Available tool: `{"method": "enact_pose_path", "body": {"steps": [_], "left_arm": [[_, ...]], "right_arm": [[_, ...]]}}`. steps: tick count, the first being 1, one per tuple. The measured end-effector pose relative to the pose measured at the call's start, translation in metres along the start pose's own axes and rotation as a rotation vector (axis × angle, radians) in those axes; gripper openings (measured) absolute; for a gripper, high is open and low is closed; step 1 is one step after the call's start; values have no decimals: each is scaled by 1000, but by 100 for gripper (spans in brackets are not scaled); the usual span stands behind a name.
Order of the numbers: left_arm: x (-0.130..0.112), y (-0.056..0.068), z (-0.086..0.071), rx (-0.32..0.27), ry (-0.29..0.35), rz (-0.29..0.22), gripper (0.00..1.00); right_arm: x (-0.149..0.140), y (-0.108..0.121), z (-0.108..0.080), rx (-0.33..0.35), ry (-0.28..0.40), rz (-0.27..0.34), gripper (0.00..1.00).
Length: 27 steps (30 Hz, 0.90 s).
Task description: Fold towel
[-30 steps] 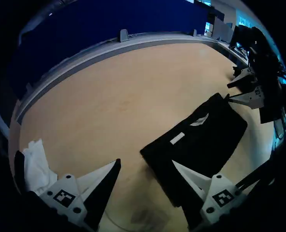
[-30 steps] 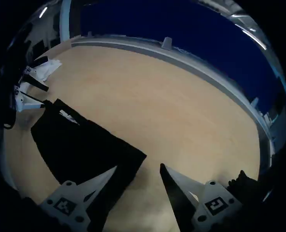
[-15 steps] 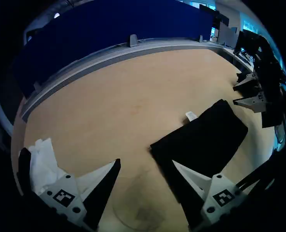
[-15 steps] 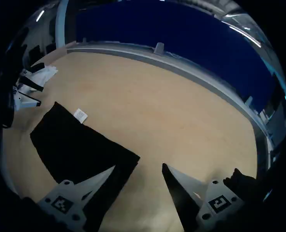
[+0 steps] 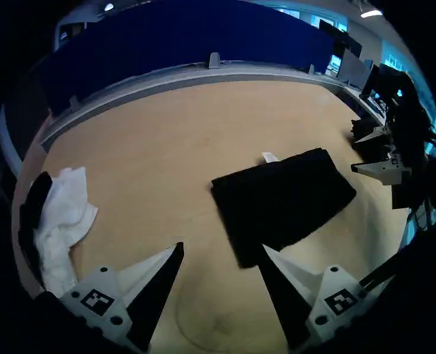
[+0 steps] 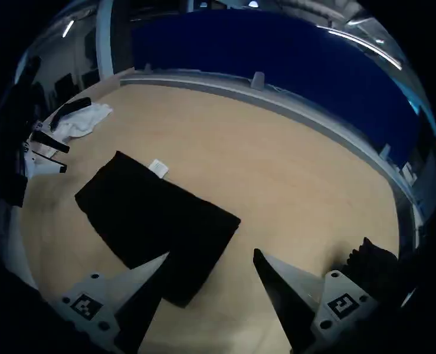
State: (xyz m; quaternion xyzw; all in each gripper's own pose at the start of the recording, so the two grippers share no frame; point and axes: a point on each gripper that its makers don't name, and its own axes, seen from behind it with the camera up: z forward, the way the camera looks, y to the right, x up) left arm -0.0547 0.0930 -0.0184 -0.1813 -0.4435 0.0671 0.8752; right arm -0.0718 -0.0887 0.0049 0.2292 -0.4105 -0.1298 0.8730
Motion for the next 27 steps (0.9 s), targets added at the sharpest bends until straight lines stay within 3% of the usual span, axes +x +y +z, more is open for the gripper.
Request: {"method": "enact_pose_path", "body": {"steps": [9,19,27], "left_arm": [[-35,7,-33,21,-6,-59,88],[-48,7,-52,47,2,-116,88],[-65,8,-66,70,-8,-142,88]], "right_arm": [[-23,-25,-17,38,-19,-25,100],[-42,-43,-10,109,-48,-66,99],[-61,-54,2,179,-95,-126,80]]}}
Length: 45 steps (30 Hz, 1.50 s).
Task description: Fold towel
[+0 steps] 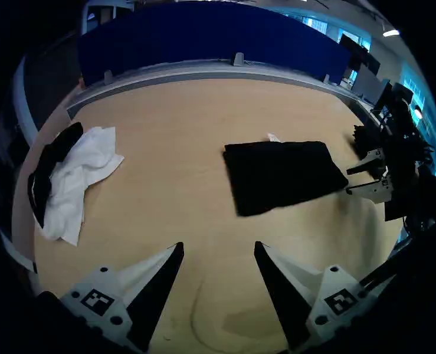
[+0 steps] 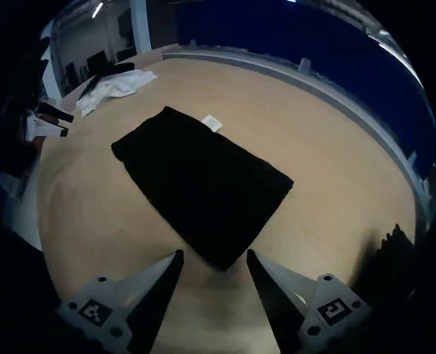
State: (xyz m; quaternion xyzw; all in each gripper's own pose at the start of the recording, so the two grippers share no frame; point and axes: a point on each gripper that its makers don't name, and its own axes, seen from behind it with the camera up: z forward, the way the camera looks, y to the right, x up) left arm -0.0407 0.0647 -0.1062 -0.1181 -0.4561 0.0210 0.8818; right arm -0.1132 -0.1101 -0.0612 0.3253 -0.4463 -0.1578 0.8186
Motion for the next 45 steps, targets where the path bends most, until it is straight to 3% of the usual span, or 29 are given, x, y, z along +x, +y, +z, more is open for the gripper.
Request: {"method": "enact_pose_path", "body": {"steps": [9,15,27,35,45], "left_arm": [[-14,-2,-11,2,-11,-25,88],[-20,-3,-11,1,-20,-28,88],[-23,-1,-13,-7,-20,-40,88],[-23,-2,-17,-3,-13,-45,88],[-22,-2,-25,-3,-2,-59,88]], "right_arm": [[-9,5,8,1,-35,-8,37],[-12,4,9,1,-54,-15,15],[6,5,-3,4,-21,-37,7],[52,5,-28,4,39,-76,7],[118,-15,-48,28,112,-169,7]]}}
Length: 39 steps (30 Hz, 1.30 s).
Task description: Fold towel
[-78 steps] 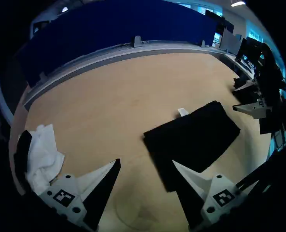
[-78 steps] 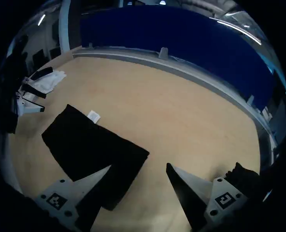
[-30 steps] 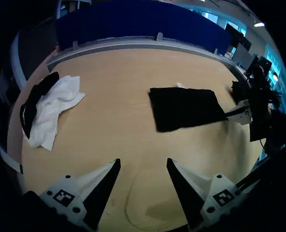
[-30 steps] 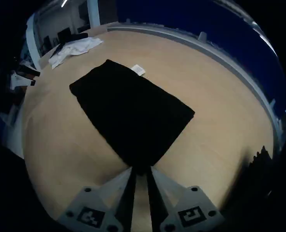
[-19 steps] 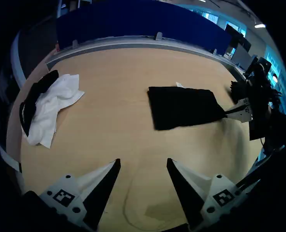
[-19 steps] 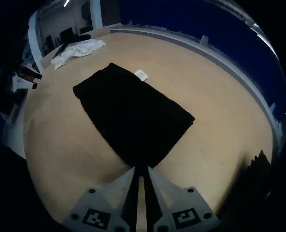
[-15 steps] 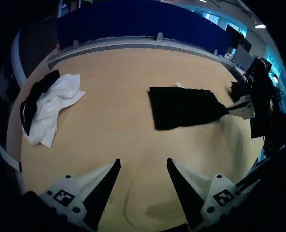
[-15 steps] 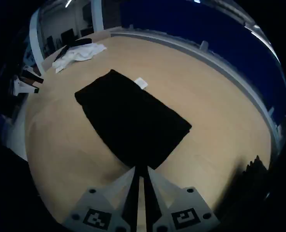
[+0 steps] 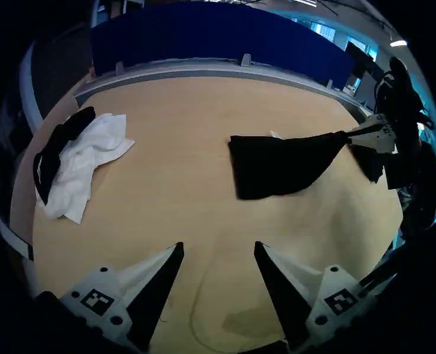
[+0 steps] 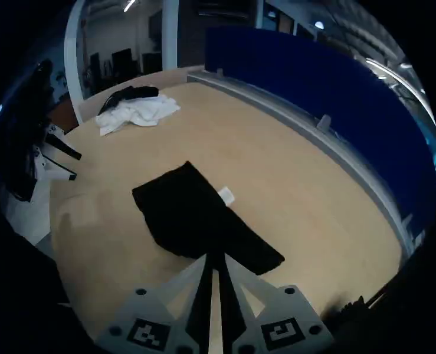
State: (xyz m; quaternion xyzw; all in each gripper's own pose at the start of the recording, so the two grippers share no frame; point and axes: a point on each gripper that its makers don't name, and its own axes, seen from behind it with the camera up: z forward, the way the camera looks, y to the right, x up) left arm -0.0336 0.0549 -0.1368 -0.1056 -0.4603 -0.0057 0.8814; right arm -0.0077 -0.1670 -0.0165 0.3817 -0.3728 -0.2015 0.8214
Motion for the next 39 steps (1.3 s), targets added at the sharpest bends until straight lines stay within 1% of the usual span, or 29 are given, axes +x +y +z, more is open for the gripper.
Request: {"method": "enact_pose_path", "body": {"steps": [9,12,17,21,24,27,30,33,35,39], "left_arm": [[4,2,-3,-9,11,-1,88],[4,2,-4,-10,14,-2,88],[4,1,-6,-12,22,-16,88],[3,-1,-8,-13,31,-34,88],[2,-3,-10,-9,39,-51,88],[0,-6,-13,-6,49,-71,88],[-2,-9,-16,5,60,-94,88],[-4,-11,-20,12,71,-119,88],[-7,-12,-21,13,75,-135,88],[-14,-15,-21,19,77,-156,88]], "right_arm": [[13,4,8,3,-5,-27,6],[23,5,10,12,-1,-49,6],[47,2,15,37,1,-120,6],[63,-8,25,72,-10,-185,6],[72,-20,38,103,-22,-232,6],[79,-37,57,138,-34,-268,6],[84,-60,79,177,-45,-293,6],[84,-88,104,218,-55,-303,6],[80,-107,122,245,-66,-296,6],[62,-138,154,291,-103,-272,6]]}}
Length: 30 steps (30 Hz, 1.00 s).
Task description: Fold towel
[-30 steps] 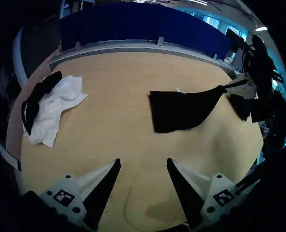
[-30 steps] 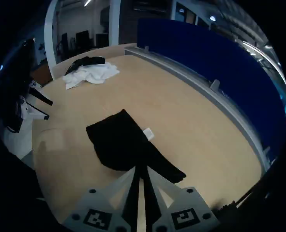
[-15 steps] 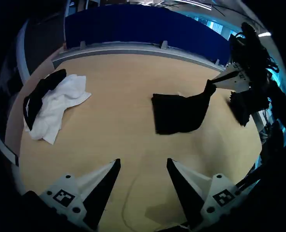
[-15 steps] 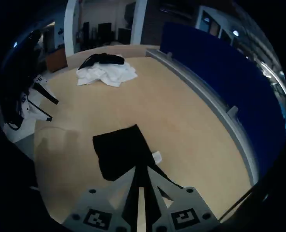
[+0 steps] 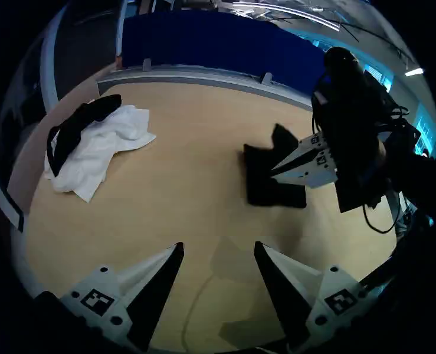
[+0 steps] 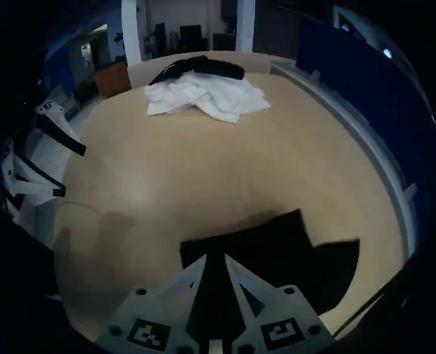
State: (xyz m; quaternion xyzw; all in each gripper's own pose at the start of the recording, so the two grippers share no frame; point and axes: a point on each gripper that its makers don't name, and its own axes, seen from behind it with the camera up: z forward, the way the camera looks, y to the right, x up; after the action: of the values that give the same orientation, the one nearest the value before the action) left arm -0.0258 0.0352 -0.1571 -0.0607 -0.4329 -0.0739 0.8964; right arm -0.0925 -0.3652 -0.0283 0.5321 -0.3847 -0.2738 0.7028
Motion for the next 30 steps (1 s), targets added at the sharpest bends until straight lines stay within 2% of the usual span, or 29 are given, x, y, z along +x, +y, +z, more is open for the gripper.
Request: {"method": "enact_pose_path", "body": {"steps": [3,6,12,18,20,24,27,30], "left_arm": [[-5,-2,-1,1,-1,-6,88],[-6,-4,-2,6,0,-11,88],[-6,-4,-3,-1,1,-20,88],[-6,-5,-2,2,-2,-11,88],[-7,-5,-2,4,-2,-11,88],[-7,-5,-2,4,-4,-12,88],[-7,-4,-2,4,-4,-11,88],[-8,-4,-1,3,-5,-10,88]], "right_arm": [[-11,-9,18,19,-28,16,6],[-14,-11,24,25,-35,25,6],[-10,-6,20,23,-28,25,6],[-7,-3,14,20,-13,11,13],[-7,-4,11,20,-5,9,20],[-6,-5,2,22,16,9,53],[-6,-5,-4,16,29,8,65],[-8,-4,-9,6,40,8,88]]}}
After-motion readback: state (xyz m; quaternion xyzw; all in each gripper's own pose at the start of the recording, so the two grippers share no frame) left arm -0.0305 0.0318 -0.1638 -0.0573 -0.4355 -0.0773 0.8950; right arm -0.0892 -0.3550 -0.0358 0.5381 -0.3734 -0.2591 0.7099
